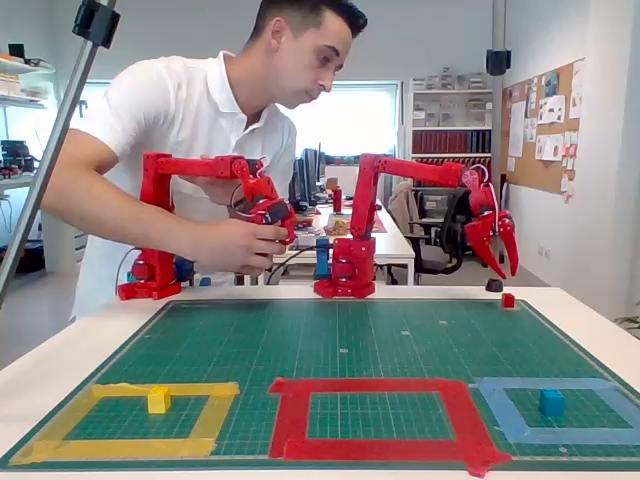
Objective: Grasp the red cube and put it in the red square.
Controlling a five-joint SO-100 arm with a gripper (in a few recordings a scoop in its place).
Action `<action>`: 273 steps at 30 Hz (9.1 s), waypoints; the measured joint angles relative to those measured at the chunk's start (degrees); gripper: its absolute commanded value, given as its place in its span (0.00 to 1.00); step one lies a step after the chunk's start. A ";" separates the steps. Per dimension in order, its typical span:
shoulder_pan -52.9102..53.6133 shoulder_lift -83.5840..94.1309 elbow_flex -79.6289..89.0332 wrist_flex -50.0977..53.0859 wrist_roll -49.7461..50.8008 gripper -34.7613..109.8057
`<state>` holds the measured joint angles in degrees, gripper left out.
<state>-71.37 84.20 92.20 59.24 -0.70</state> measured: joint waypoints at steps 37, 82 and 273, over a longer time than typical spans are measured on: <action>-0.79 -8.88 -5.80 10.37 -2.46 0.35; 1.23 22.68 13.54 26.46 -32.43 0.37; 71.46 -17.49 13.36 -75.76 -97.47 0.23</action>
<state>0.09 66.71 105.56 -16.52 -98.17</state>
